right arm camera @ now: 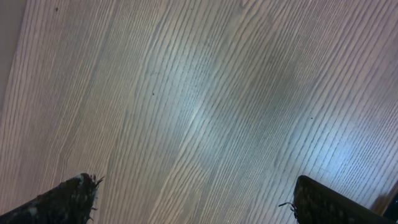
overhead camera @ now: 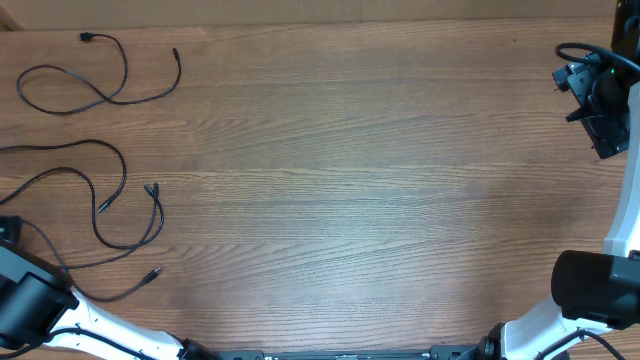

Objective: Untangle cables

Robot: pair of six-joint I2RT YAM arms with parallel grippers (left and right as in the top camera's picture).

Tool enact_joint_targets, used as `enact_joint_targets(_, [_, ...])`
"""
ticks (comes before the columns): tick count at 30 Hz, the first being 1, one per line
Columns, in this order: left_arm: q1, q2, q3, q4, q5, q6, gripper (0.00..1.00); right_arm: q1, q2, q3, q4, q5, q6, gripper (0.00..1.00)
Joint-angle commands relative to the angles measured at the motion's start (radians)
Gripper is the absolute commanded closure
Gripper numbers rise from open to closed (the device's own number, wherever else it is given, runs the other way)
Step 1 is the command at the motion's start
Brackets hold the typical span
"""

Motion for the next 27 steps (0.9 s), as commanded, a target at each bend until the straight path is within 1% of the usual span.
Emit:
enact_joint_targets(1, [0.001,0.006,-0.064,0.080,0.113,0.121,0.14,0.002,-0.007,-0.004,0.005,0.018,-0.004,0.00])
enact_joint_targets(2, [0.002,0.006,-0.082,0.108,0.142,0.138,0.09,0.002,-0.007,-0.004,0.005,0.018,-0.004,0.00])
enact_joint_targets(3, [0.002,0.006,-0.098,0.130,0.157,0.140,0.09,0.002,-0.007,-0.004,0.005,0.018,-0.004,0.00])
enact_joint_targets(6, [0.003,0.006,-0.137,0.181,0.156,0.140,0.23,0.002,-0.007,-0.004,0.005,0.018,-0.004,0.00])
enact_joint_targets(7, [0.004,0.006,-0.146,0.192,0.156,0.140,0.29,0.002,-0.007,-0.004,0.005,0.018,-0.004,0.00])
enact_joint_targets(11, [0.014,0.006,-0.178,0.217,0.155,0.140,0.46,0.002,-0.007,-0.004,0.005,0.018,-0.004,0.00])
enact_joint_targets(12, [0.023,0.006,-0.196,0.228,0.154,0.140,0.54,0.002,-0.007,-0.004,0.005,0.018,-0.004,0.00])
enact_joint_targets(14, [0.034,0.006,-0.220,0.235,0.151,0.140,0.64,0.002,-0.007,-0.004,0.005,0.018,-0.004,0.00])
enact_joint_targets(16, [0.046,0.006,-0.243,0.238,0.139,0.140,0.79,0.002,-0.007,-0.004,0.005,0.018,-0.004,0.00])
enact_joint_targets(18, [0.059,0.006,-0.259,0.235,0.125,0.140,0.82,0.002,-0.007,-0.004,0.005,0.018,-0.004,0.00])
enact_joint_targets(20, [0.074,0.006,-0.267,0.224,0.116,0.140,0.93,0.002,-0.007,-0.004,0.005,0.018,-0.004,0.00])
enact_joint_targets(21, [0.080,0.006,-0.267,0.215,0.112,0.140,0.96,0.002,-0.007,-0.004,0.005,0.018,-0.004,0.00])
enact_joint_targets(27, [0.147,0.005,-0.254,0.160,0.109,0.142,0.96,0.002,-0.007,-0.004,0.005,0.018,-0.004,0.00])
